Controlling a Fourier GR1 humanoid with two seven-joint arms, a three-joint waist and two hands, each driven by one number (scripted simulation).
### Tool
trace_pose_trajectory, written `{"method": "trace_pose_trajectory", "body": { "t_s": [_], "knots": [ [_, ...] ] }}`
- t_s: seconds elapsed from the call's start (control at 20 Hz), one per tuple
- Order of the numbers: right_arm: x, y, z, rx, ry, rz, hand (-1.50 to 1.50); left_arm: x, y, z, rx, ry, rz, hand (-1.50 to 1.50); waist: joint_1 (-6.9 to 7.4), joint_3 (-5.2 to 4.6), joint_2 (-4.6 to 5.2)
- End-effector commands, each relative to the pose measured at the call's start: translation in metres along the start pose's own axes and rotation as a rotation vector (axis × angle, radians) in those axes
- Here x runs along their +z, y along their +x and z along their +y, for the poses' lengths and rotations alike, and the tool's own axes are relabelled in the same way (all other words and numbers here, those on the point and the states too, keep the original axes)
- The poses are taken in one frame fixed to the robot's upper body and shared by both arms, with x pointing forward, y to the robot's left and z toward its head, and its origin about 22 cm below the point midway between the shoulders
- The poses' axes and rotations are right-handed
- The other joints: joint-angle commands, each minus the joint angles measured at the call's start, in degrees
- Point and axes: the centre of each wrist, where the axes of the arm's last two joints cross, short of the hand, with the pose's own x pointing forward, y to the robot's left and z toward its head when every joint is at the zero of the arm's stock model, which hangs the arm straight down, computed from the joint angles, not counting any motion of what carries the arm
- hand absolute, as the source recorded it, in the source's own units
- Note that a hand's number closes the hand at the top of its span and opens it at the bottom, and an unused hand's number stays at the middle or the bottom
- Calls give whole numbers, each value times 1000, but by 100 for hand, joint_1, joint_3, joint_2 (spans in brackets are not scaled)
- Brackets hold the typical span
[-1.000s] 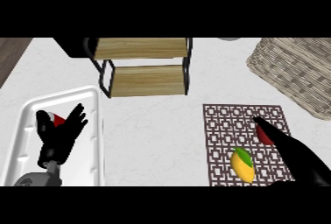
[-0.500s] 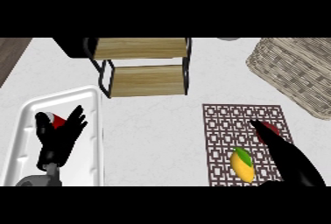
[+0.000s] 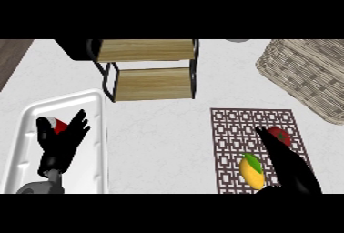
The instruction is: Pick the lemon from the placemat and place it in the tiered shelf
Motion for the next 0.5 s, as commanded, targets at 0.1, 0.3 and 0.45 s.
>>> {"method": "trace_pose_trajectory", "body": {
  "t_s": [0.1,0.3,0.45],
  "knots": [
    [-9,-4,5,28,-33,14,-150,6,-3,2,3,17,5,0,2,-8,5],
    [-22,-10,33,19,-46,-14,-150,-13,3,5,1,14,2,0,-8,-8,8],
    [-34,-4,34,3,-41,-18,-150,-11,-4,-2,13,-9,4,0,-2,-8,7]
  ]
}}
